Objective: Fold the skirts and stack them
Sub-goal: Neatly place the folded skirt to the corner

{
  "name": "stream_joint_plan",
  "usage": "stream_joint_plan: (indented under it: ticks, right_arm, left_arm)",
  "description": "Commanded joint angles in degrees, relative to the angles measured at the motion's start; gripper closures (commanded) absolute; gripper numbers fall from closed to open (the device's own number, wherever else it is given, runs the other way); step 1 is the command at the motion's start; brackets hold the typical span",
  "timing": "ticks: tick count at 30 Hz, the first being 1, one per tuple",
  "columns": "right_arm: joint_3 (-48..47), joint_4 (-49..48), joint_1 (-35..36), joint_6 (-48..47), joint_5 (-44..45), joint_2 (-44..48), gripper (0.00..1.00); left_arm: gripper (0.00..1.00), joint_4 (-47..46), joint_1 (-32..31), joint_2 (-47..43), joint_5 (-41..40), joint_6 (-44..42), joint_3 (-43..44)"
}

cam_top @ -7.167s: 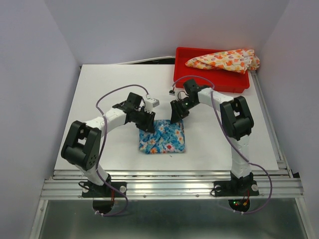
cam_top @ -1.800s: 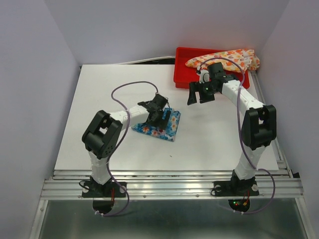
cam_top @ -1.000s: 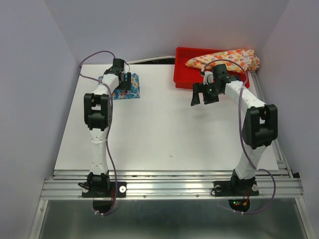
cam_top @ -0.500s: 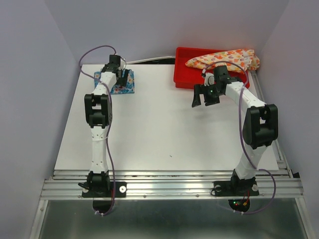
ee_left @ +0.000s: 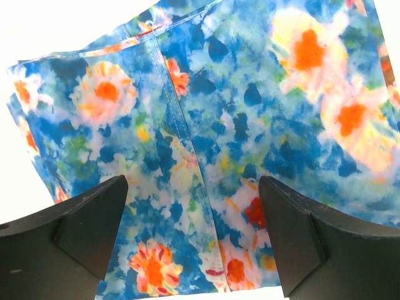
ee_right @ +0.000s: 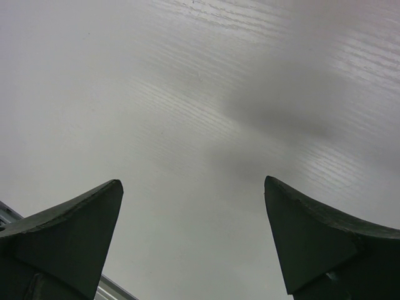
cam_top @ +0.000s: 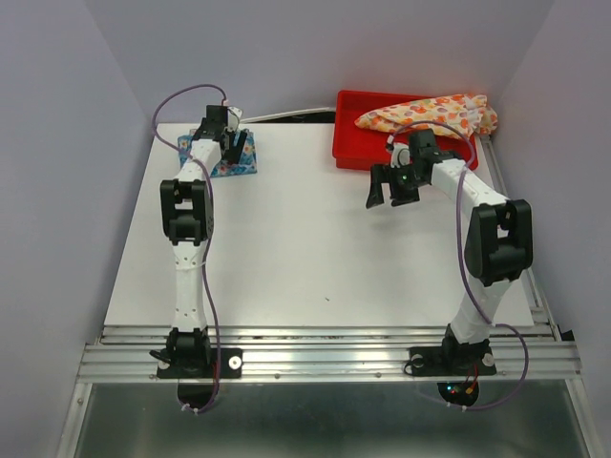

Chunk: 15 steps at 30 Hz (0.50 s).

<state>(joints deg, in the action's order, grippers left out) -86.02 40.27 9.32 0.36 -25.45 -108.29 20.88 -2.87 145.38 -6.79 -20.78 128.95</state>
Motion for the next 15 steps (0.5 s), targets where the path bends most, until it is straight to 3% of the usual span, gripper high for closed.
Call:
stream_joint_plan:
  ticks: [1, 5, 8, 12, 15]
  right_arm:
    - [-0.38, -3.26, -0.45, 2.19, -1.44, 5.01, 0.0]
    - [-1.87, -3.88, -0.45, 2.28, -1.44, 6.95, 0.0]
    - [-3.19, -4.24, -0.45, 1.49, -0.3, 8.62, 0.0]
    - [-4.68, -5.29, -0.45, 0.52, 2.33, 11.52, 0.0]
    - [-6.17, -5.29, -1.06, 0.34, 4.97, 13.45, 0.0]
  left_arm:
    - [0.02, -6.46, 0.41, -9.39, -4.45, -5.5, -1.59]
    - [0.02, -13.4, 0.41, -17.99, -7.27, -6.3, -0.81]
    - [0.02, -15.08, 0.24, -25.39, -4.82, -7.0, -1.06]
    - [0.02, -13.42, -0.29, -35.58, -1.39, -3.14, -4.83]
    - [0.02, -3.69, -1.25, -42.18, 6.42, -1.64, -7.74]
